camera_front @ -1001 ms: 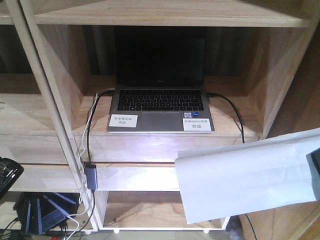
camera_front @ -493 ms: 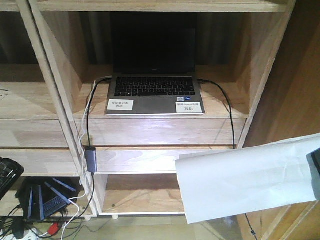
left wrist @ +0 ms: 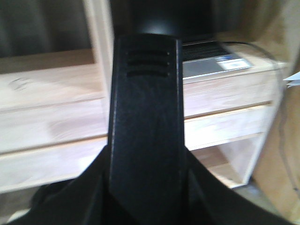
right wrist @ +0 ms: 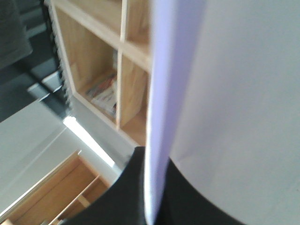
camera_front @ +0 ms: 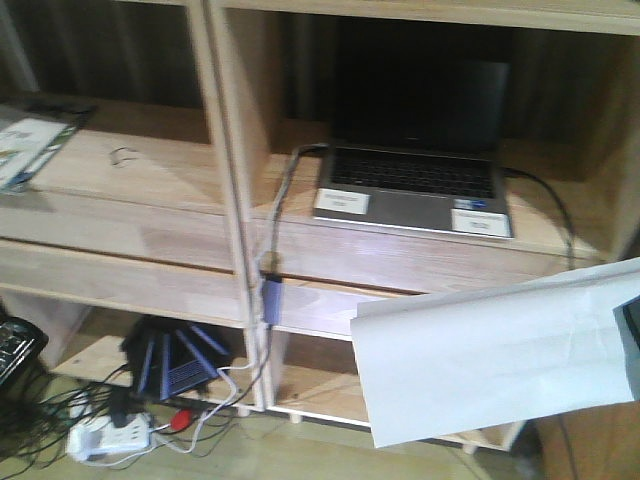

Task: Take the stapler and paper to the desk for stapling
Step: 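Drive the base backward and turn away from the shelf holding both items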

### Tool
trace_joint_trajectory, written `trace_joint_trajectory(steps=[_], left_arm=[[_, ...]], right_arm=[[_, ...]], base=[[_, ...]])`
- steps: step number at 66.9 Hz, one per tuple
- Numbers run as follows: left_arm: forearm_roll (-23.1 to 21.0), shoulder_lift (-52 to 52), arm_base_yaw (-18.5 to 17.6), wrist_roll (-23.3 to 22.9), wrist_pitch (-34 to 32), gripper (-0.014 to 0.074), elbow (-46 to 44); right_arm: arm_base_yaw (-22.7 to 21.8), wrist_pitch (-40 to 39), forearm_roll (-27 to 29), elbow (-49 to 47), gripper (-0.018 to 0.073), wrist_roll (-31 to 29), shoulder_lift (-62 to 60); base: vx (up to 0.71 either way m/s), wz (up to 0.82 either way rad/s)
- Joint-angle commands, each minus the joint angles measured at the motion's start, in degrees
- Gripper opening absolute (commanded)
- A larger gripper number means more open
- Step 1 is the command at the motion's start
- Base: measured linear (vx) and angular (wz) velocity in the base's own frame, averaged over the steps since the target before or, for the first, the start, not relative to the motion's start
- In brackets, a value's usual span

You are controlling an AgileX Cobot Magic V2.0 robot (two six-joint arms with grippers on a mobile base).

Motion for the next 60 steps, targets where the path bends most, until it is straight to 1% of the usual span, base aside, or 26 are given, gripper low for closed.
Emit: trace_joint_trajectory(steps=[1, 35, 60], left_arm=[[-0.2, 0.3, -0.3, 0.0, -6.1, -0.0006, -1.8], [-0.2, 0.3, -0.3, 0.0, -6.1, -0.0006, -1.8], [-0.2, 0.3, -0.3, 0.0, -6.1, -0.0006, -1.8]], right_arm=[[0.0, -3.8, 0.8, 1.3, -0.0006, -0.6, 0.2], [0.0, -3.8, 0.8, 1.3, -0.0006, -0.6, 0.2], [0.0, -3.9, 0.8, 1.3, -0.0006, -0.6, 0.2]], base=[[-0.02, 0.55], [-0.01, 0.60], [0.02, 0.44]])
